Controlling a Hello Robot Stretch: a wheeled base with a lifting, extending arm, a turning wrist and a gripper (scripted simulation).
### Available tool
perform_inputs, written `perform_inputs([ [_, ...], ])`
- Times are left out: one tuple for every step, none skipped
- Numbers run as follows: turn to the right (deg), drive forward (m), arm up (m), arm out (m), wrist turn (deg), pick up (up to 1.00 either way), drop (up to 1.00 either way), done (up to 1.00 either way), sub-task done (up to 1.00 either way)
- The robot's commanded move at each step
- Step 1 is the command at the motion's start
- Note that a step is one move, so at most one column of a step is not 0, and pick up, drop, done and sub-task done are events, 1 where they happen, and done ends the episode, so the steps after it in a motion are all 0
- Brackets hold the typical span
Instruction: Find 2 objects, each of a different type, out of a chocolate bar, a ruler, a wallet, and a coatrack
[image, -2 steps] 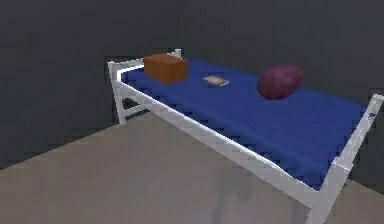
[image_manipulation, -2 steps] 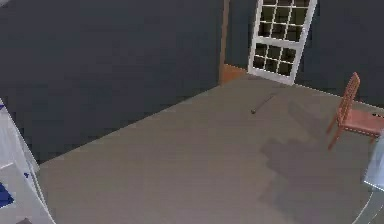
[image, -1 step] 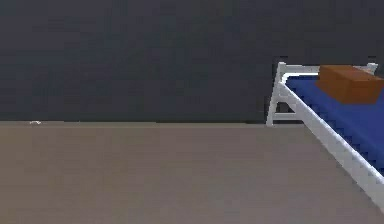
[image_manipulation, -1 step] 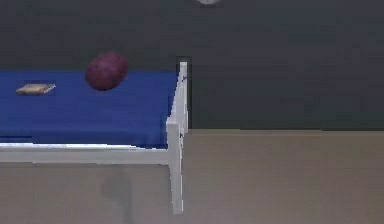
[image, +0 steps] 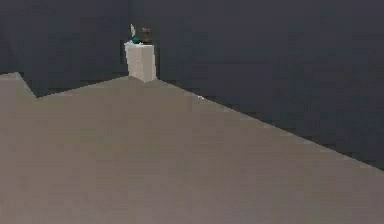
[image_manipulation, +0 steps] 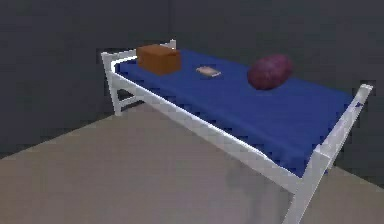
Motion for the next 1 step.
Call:
perform_inputs([
  [-45.0,0.0,0.0,0.0,0.0,0.0,0.0,0.0,0.0],
])
